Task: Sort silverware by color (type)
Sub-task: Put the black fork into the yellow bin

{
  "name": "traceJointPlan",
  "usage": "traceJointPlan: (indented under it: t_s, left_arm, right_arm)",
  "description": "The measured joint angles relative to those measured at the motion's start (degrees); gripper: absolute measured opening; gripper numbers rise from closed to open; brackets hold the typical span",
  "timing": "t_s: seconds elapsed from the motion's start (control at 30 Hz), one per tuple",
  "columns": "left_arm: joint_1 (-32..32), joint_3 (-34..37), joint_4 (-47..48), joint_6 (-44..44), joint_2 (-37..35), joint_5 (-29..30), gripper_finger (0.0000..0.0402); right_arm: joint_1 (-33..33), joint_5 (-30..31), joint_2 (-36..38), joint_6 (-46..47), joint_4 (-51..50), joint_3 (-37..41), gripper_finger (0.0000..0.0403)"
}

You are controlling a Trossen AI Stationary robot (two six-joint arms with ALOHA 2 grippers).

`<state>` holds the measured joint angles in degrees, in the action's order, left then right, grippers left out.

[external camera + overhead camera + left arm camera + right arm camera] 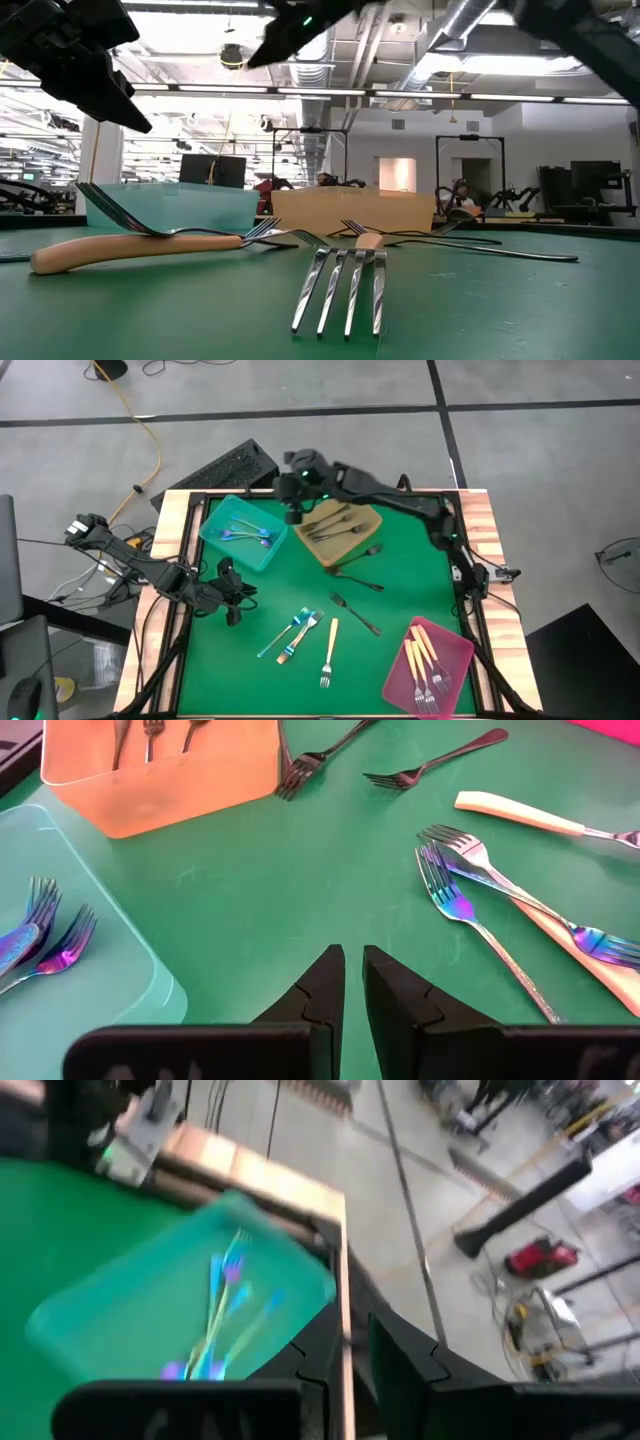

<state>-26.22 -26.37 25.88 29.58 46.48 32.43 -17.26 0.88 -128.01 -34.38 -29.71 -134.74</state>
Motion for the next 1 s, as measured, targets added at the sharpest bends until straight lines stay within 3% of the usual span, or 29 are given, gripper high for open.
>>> traceJointPlan:
  t_s: [0.3,0.5,0.7,0.9,1.0]
  left_arm:
    - [0.0,0.0,-0.1,-0.2,0.0,1.7,0.0025]
    - [0.0,0.0,-0.2,-0.2,0.0,1.7,0.0025]
    - [0.0,0.0,-0.4,-0.4,0.0,0.8,0.0025]
    - [0.0,0.0,-0.3,-0.4,0.0,0.8,0.0025]
    - [0.0,0.0,-0.4,-0.4,0.0,0.8,0.0025]
  right_arm:
    - [-1.2,1.0,12.4,5.8,-23.8,0.0,0.0077]
    - [-2.0,1.0,15.5,13.9,-38.0,0.0,0.0077]
    - [-2.0,0.8,15.9,18.0,-59.5,0.0,0.0077]
    - [-0.9,-1.0,18.4,21.4,-60.1,5.1,0.0077]
    - [-0.4,-1.1,23.4,24.7,-60.4,10.7,0.0077]
